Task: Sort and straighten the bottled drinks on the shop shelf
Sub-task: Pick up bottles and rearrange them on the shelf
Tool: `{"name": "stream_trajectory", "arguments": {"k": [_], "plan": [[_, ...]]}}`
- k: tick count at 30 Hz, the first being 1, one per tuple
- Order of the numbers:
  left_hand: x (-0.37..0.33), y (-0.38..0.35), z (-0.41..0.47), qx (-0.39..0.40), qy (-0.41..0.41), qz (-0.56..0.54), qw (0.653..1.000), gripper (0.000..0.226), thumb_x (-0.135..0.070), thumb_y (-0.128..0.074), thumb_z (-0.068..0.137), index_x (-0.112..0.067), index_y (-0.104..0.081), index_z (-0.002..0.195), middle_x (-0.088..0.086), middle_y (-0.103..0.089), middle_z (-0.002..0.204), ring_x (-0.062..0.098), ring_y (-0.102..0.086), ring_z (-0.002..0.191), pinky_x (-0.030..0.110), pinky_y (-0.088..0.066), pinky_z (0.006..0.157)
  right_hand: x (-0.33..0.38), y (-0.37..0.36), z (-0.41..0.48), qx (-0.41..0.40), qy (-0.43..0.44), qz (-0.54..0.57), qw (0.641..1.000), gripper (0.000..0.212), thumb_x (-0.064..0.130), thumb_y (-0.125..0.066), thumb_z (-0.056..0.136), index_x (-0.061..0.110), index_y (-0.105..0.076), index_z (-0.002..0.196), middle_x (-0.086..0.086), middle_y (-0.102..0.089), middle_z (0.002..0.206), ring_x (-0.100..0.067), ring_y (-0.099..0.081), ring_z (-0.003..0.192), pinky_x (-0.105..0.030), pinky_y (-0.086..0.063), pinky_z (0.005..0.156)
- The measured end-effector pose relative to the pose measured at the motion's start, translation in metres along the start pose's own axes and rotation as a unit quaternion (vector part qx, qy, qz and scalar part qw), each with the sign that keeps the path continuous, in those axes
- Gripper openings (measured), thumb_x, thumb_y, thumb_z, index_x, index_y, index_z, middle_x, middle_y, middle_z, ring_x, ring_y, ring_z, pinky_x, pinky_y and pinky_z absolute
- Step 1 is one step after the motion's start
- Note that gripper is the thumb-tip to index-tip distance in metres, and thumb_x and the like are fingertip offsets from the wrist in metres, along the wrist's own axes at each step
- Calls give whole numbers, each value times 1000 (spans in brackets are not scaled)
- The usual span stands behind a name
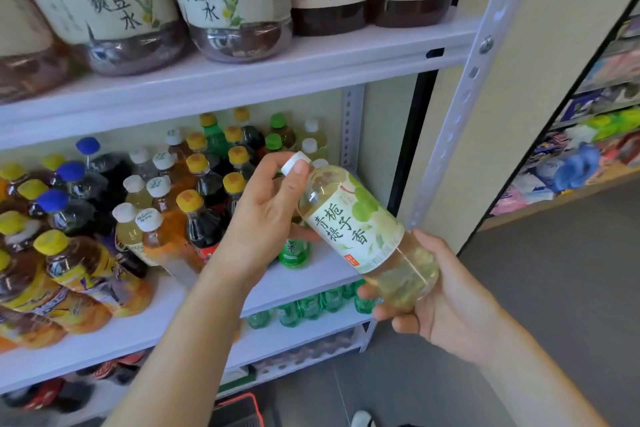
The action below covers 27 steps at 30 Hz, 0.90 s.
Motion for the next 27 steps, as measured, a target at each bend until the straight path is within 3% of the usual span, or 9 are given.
{"name": "stream_trajectory", "arguments": {"k": [6, 10, 15, 17, 19, 21, 23, 25, 27], "plan": [[-8, 6, 4, -10, -28, 71, 997, 33, -47, -52, 90, -22, -53, 111, 2, -74, 96, 20, -74, 83, 38, -61, 58, 8, 9, 3, -33, 52, -44, 997, 44, 39, -64, 84, 11, -69, 118, -26, -65, 122, -42, -64, 109, -42, -59, 76], [-4, 8, 5, -4, -25, 88, 996, 32, -43, -55, 89, -22, -53, 113, 0, -73, 98, 18, -73, 86, 38, -62, 63, 11, 19, 10, -99, 116, -65, 986, 47, 15, -74, 73, 3, -66, 118, -24, -69, 113, -33, -70, 100, -35, -59, 81], [4, -1, 4, 108, -1, 37, 993, 46, -29, -67, 86, -25, -53, 130, 7, -69, 117, 27, -67, 108, 48, -58, 87, 9, 34, 23, -129, 153, 36, 979, 65, -3, -73, 63, 10, -56, 124, -24, -71, 109, -33, -69, 104, -37, -57, 88], [1, -6, 4, 153, -16, 25, 988, 55, -24, -68, 84, -26, -51, 136, 6, -67, 122, 25, -65, 112, 41, -56, 92, 8, 39, 27, -118, 154, 75, 978, 68, -7, -71, 63, 10, -53, 127, -25, -69, 113, -34, -67, 109, -40, -54, 94], [-4, -13, 6, 168, -52, 97, 980, 46, -26, -67, 87, -26, -56, 131, -2, -66, 119, 17, -65, 109, 30, -54, 90, 5, 43, 31, -120, 155, 96, 976, 67, -5, -70, 66, 10, -53, 128, -24, -68, 112, -34, -67, 109, -42, -53, 97], [-8, -16, 12, 133, -89, 218, 963, 32, -36, -65, 88, -27, -61, 118, -12, -67, 107, 10, -67, 100, 28, -56, 82, 2, 46, 34, -135, 153, 89, 975, 58, 3, -71, 71, 13, -56, 126, -22, -70, 111, -32, -68, 107, -40, -50, 97], [-8, -18, 22, 88, -106, 354, 925, 39, -54, -58, 84, -27, -59, 113, -10, -69, 99, 9, -69, 89, 37, -58, 76, 0, 50, 38, -172, 147, 9, 974, 41, 14, -69, 82, 21, -60, 121, -11, -74, 109, -23, -70, 103, -32, -53, 90], [-8, -24, 30, 62, -126, 471, 871, 53, -65, -47, 83, -22, -56, 113, -4, -69, 91, 18, -68, 81, 43, -55, 69, 1, 52, 40, -213, 148, -117, 959, 27, 24, -61, 94, 34, -61, 119, 9, -73, 105, -2, -69, 98, -20, -56, 81], [-6, -31, 35, 46, -155, 536, 829, 61, -68, -36, 84, -16, -55, 109, 0, -65, 81, 27, -65, 72, 43, -52, 62, 6, 49, 42, -223, 165, -223, 934, 28, 38, -57, 96, 44, -56, 123, 21, -65, 113, 14, -61, 98, -10, -51, 76]]}}
Point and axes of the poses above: each hand's wrist, its own z-axis towards the middle knuckle, its own y-axis out of the back of the hand, x = y × z, the point moved 8 cm from there along z, towards the middle knuckle
